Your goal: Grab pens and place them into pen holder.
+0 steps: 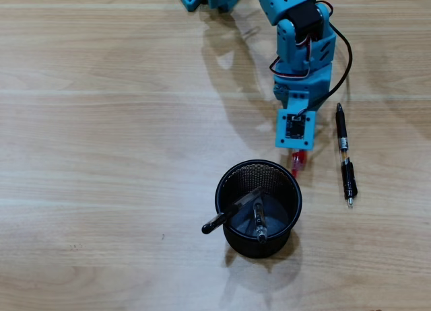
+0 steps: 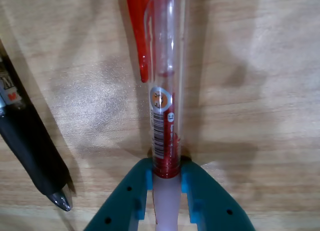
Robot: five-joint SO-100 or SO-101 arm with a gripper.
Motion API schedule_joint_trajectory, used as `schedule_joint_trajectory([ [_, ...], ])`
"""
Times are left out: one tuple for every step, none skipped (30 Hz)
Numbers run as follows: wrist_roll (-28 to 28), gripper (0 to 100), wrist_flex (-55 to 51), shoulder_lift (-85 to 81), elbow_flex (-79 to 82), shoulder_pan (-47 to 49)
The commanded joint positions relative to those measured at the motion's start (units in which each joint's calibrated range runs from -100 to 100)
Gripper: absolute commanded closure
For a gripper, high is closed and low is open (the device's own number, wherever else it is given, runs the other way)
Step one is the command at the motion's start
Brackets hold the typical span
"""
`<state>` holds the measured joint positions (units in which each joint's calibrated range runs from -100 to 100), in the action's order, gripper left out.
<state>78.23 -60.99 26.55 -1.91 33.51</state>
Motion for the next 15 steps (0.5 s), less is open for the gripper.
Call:
schedule_joint_trajectory([
  [0.23, 98, -0.27, -0.30, -0.84, -0.33],
  [0.23, 98, -0.27, -0.30, -0.84, -0.33],
  [0.23, 98, -0.27, -0.38, -0.84, -0.33],
  [0.23, 98, -0.27, -0.55, -0.84, -0.33],
  [-0.03, 98, -0.27, -0.97, -1.20, -0.51],
  [-0.08, 98, -0.27, -1.05, -1.47, -0.51],
  [-0.08, 98, -0.27, -1.22, -1.56, -0.60],
  [-0.08, 98, -0.27, -1.64, -1.56, -0.79],
  [-0.08, 98, 0.07, -2.65, -1.83, -1.15],
  [-0.13, 98, 0.25, -3.83, -1.83, -1.51],
  [-0.13, 98, 0.25, -5.09, -1.65, -1.60],
  [-0.18, 98, 0.25, -6.35, -1.29, -1.88],
  [-0.23, 98, 0.25, -7.77, -1.02, -2.51],
  [-0.23, 98, -0.01, -9.37, -0.75, -3.06],
  [-0.23, 98, -0.10, -11.05, -0.12, -3.51],
])
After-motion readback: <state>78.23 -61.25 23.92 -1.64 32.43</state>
